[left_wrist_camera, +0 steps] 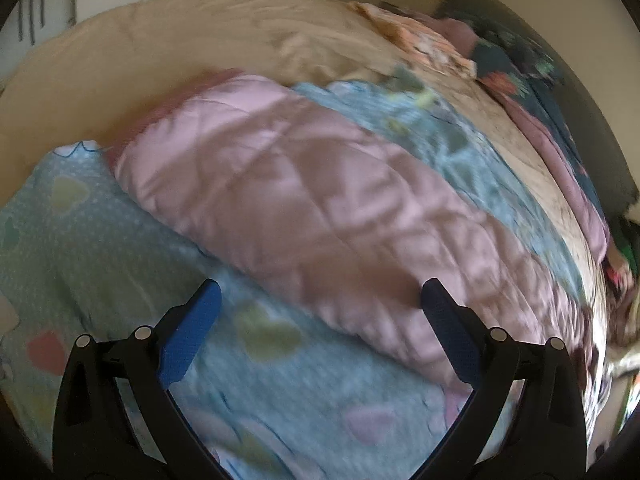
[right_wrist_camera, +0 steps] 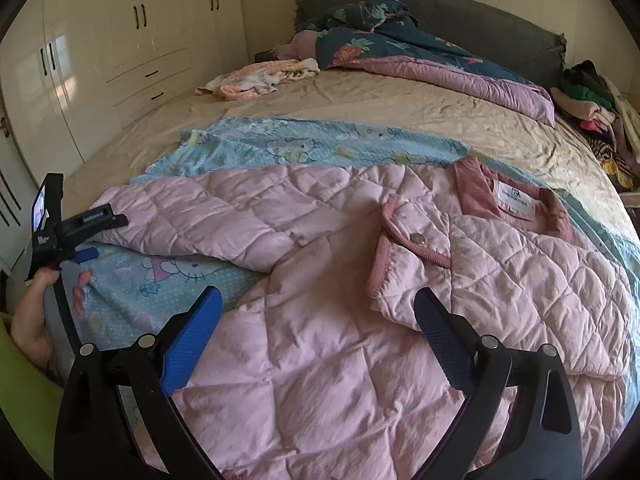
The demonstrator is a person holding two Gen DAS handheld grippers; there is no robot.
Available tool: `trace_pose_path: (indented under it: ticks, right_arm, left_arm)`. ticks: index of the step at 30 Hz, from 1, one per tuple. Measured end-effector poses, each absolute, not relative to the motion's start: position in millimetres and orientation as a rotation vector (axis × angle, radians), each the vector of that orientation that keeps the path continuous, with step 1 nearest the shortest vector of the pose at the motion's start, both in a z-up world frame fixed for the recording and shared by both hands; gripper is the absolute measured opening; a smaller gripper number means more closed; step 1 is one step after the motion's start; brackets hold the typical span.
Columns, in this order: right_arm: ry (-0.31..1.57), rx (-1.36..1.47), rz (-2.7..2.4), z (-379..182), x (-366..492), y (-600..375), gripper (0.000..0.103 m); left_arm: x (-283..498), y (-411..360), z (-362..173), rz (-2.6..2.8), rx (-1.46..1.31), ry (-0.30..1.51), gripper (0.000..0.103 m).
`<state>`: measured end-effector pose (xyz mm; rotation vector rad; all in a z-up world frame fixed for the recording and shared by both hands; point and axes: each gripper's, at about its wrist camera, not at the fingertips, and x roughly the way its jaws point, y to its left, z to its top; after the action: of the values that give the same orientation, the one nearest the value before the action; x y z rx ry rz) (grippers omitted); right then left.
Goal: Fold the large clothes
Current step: 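Grasp the other sleeve cuff with the left gripper, then lift the held sleeve up and swing it toward the jacket front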
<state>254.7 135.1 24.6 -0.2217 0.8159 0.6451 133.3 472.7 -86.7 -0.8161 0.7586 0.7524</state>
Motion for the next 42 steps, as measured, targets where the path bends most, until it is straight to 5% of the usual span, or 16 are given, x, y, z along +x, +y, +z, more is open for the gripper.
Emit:
trace_pose_path:
  ticks: [6,12,13,29,42]
  right_arm:
    - [0.832,-0.2,0.611,17.6,263.6,120.7,0.096]
    - [0.826,-0.178,0.591,21.0,266.9,104.4,0.096]
    - [0.822,-0.173,0.587,22.7,266.7,100.5,0.096]
    - [0.753,-0.065,0.545,60.4,250.0,34.8,0.096]
    - [0.689,0.036,0.497,86.4,236.5,-36.1,0.096]
  left_arm:
    - [128.6,500.4,-85.9,0.817,-0.855,0.722,0.093]
    - [121.5,501.1,-57.5,0.835,-0.793,0.626,0.024]
    - [119.2,500.5,-50.7,0.817,-0.793,0.601,0.022]
    - [144.7,398.0,108.6,0.56,-0.579,0.384,0.007]
    - [174.6,305.4,173.6,0.422,-0.436,0.342,0.005]
